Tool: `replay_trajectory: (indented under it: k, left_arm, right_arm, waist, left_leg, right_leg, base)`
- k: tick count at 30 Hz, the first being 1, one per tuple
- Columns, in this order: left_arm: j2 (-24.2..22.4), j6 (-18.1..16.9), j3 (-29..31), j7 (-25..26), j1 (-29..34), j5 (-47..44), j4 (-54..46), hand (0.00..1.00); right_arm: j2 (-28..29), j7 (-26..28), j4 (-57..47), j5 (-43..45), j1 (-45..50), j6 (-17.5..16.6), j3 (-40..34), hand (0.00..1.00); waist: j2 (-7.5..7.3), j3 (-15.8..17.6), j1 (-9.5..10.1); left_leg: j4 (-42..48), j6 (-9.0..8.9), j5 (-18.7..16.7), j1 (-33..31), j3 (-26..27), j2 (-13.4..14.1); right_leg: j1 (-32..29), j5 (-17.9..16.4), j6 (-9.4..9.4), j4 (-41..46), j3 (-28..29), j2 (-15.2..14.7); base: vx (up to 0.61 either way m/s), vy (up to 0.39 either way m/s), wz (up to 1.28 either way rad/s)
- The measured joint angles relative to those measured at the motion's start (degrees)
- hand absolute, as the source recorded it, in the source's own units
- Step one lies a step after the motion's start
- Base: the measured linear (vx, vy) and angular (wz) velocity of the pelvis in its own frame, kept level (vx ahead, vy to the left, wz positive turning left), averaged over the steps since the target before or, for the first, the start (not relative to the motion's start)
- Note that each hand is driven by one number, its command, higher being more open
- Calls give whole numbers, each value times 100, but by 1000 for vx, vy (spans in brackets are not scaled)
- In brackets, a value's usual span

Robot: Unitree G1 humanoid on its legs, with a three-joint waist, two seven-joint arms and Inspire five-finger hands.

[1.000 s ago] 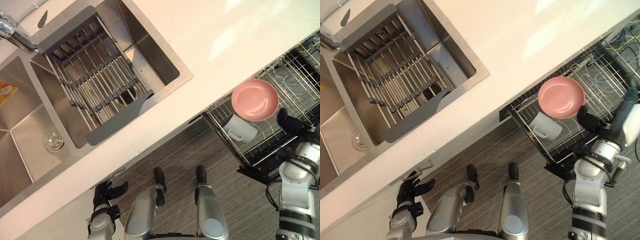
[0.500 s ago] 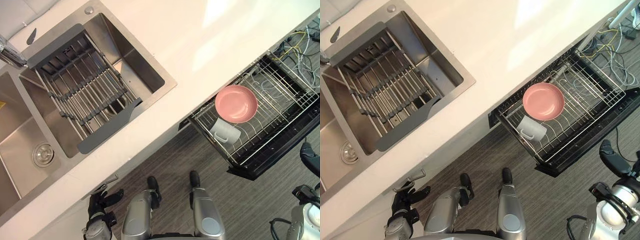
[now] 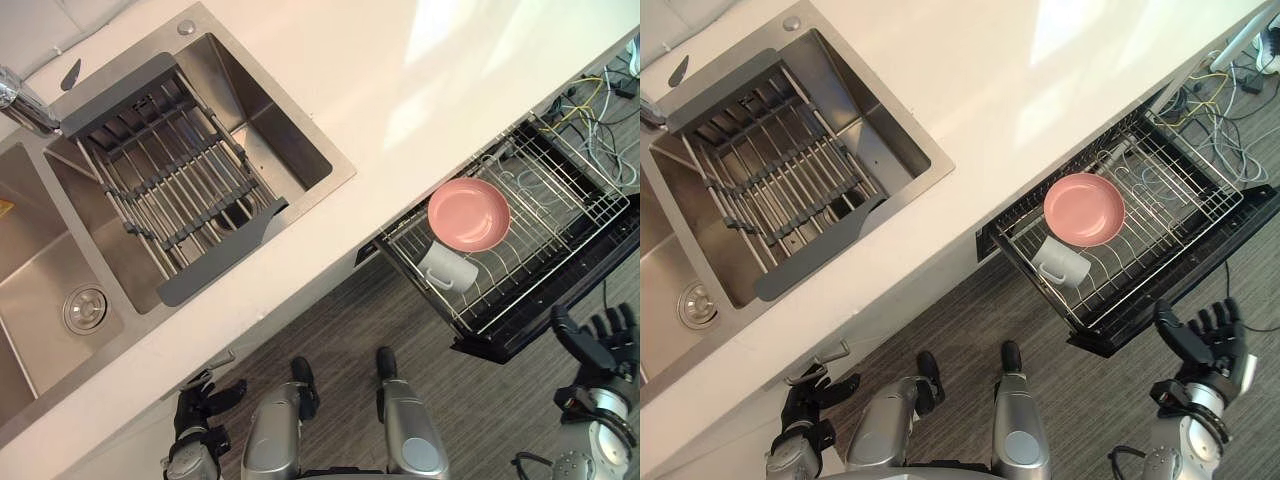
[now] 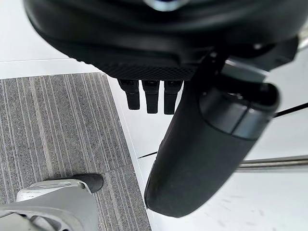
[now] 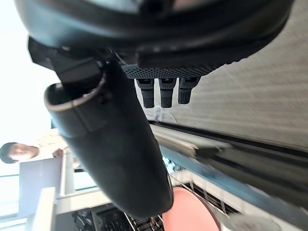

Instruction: Walk over to the sink, pick up the cup, carry it to the dishwasher, place the cup inside the dishwasher, then close the dishwasher door

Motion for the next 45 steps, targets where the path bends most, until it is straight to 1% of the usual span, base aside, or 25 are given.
replay_trajectory:
  k: [2,7,15,17,21,25,28,29,30,33,37,41,45]
  left_arm:
    - [115,4,-79,-40,-6,0,-5,90]
    - [284,6,-125,-45,-17,-1,-29,90]
    - [766,-8,-205,-86,-108,-1,-33,90]
    - [903,-23,-200,-86,-148,-8,-30,90]
    - [1186,-93,-172,-85,-285,-81,-10,90]
    - [1227,-126,33,-73,-445,-231,11,90]
    - [1289,-137,52,-52,-474,-232,12,90]
    - [1292,-137,76,-50,-510,-232,31,90]
    - [1292,-137,101,-46,-512,-235,43,90]
    - [1294,-138,229,-30,-543,-254,215,90]
    - [1295,-155,244,-33,-660,-241,253,90]
    - [1295,-152,244,-32,-658,-222,433,90]
    - [1236,-118,241,-33,-640,-217,512,90]
  right_arm:
    - [5,-20,283,240,-277,24,235,90]
    - [-18,-85,555,558,-590,14,264,90]
    - [-48,-141,566,930,-845,-41,525,90]
    - [-166,-143,603,943,-1002,-42,722,90]
    - [-492,-165,858,941,-1605,-42,1159,90]
    - [-809,-246,1290,932,-2382,-25,1527,90]
    - [-975,-315,1626,917,-2957,37,1771,90]
    - [-1034,-336,1699,908,-3103,59,1841,90]
    - [-1034,-339,1714,911,-3113,65,1827,90]
    - [-1200,-394,1780,622,-3084,150,2037,90]
    - [-1316,-471,2088,349,-3316,318,2066,90]
    - [-1346,-499,2160,161,-3378,422,2076,90]
    - [-1359,-497,2188,-123,-3315,529,2132,90]
  waist:
    - [-1,0,23]
    - [-31,-18,100]
    - [-64,-36,107]
    - [-64,-36,119]
    - [-63,-36,240]
    - [-63,-36,394]
    - [-61,-37,445]
    - [-61,-37,495]
    - [-61,-37,503]
    - [-60,-37,438]
    - [-60,-37,440]
    - [-60,-37,445]
    - [-56,-39,433]
  left_leg:
    - [18,-2,2,-38,-45,-1]
    - [-12,-15,33,-129,-116,-14]
    - [-217,-42,273,-249,-475,-119]
    - [-304,-48,381,-306,-639,-161]
    - [-449,-62,600,-448,-915,-184]
    - [-567,-87,779,-536,-1150,-231]
    - [-625,-108,872,-624,-1325,-244]
    - [-627,-114,889,-655,-1374,-242]
    - [-631,-117,897,-657,-1397,-242]
    - [-622,-105,915,-638,-1445,-250]
    - [-680,-119,1016,-646,-1582,-236]
    - [-702,-137,1043,-617,-1628,-195]
    - [-739,-147,1048,-466,-1641,-167]
  right_leg:
    - [-27,-23,-4,44,-46,-5]
    - [-107,-30,-10,53,-88,-13]
    - [-104,-29,-17,7,-426,-86]
    - [-99,-12,-42,-27,-583,-111]
    - [-96,89,-106,-164,-841,-104]
    - [-96,123,-154,-217,-1049,-93]
    - [-91,146,-181,-275,-1219,-78]
    - [-86,156,-193,-300,-1259,-66]
    - [-71,161,-196,-314,-1274,-58]
    - [10,216,-192,-384,-1293,-31]
    - [103,360,-228,-570,-1377,29]
    - [159,405,-261,-632,-1407,81]
    - [340,416,-274,-735,-1426,104]
  base:
    - [-10,-19,10]
    - [7,-6,4]
    - [-2,-27,23]
    - [-43,-43,40]
    - [-48,-37,34]
    - [-27,-30,27]
    - [-12,-17,26]
    - [-2,-17,24]
    - [4,-5,15]
    - [-20,6,4]
    - [-75,9,8]
    - [-46,-3,3]
    - [0,0,0]
